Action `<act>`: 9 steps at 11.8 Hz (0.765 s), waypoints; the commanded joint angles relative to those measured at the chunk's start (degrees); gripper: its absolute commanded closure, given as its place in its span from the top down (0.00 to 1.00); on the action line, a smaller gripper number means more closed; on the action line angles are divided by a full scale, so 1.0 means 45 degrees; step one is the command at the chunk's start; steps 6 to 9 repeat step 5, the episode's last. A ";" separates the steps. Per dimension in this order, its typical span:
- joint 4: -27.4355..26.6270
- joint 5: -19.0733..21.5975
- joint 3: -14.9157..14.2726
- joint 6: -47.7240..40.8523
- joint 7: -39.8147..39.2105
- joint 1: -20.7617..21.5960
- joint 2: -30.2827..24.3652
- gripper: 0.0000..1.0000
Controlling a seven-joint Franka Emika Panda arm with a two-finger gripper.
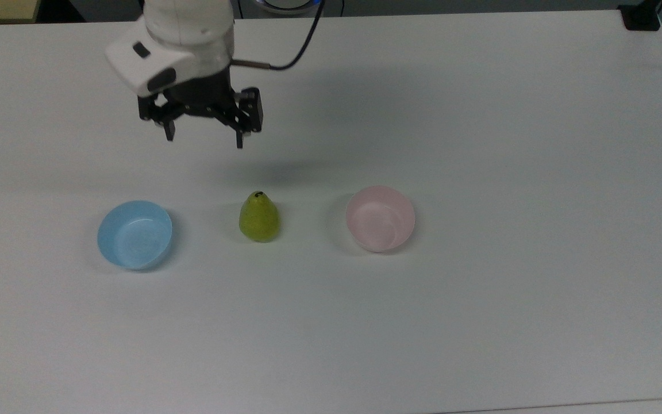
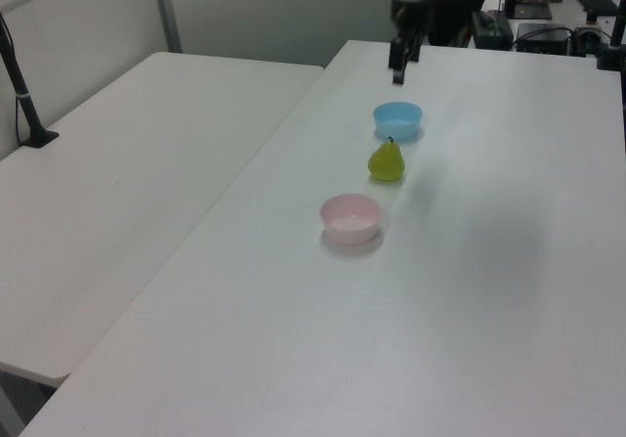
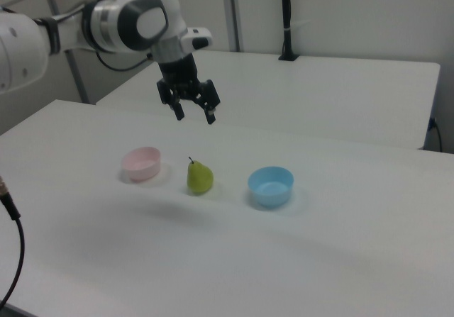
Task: Pick up a pear from the bowl
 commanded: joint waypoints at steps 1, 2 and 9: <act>-0.0507 0.0116 0.0076 -0.1848 0.0234 -0.0113 -0.1354 1.00; -0.0448 0.0116 0.0017 -0.2086 0.0234 -0.0133 -0.1335 1.00; -0.0447 0.0136 -0.0022 -0.2147 0.0234 -0.0210 -0.1413 1.00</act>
